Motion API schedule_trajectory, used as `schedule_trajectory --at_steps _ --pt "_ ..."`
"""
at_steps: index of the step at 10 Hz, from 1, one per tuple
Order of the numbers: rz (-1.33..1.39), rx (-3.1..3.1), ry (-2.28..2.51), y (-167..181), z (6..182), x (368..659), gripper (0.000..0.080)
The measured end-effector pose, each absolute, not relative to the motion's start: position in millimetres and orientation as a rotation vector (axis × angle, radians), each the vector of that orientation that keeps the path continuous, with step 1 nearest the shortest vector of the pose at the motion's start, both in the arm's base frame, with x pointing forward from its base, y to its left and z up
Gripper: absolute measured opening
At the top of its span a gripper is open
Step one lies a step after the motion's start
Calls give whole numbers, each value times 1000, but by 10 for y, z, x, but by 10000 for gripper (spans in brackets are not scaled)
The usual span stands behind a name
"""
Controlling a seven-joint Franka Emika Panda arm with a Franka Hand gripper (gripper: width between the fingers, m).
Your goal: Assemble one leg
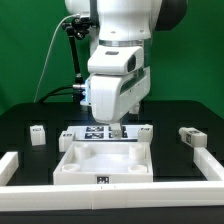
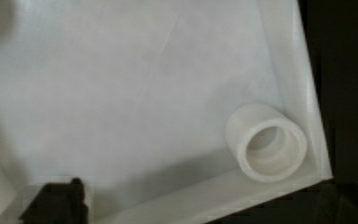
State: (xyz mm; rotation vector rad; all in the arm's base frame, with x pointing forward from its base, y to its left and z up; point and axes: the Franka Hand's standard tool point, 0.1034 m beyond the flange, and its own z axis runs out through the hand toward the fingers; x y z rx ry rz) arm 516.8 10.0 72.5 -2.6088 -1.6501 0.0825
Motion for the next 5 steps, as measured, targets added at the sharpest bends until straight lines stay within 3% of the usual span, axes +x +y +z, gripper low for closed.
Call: schedule_trajectory --at_steps 3,5 --pt "58 -2541 -1762 45 678 5130 650" --pt "67 -2387 -1940 -66 515 4978 650"
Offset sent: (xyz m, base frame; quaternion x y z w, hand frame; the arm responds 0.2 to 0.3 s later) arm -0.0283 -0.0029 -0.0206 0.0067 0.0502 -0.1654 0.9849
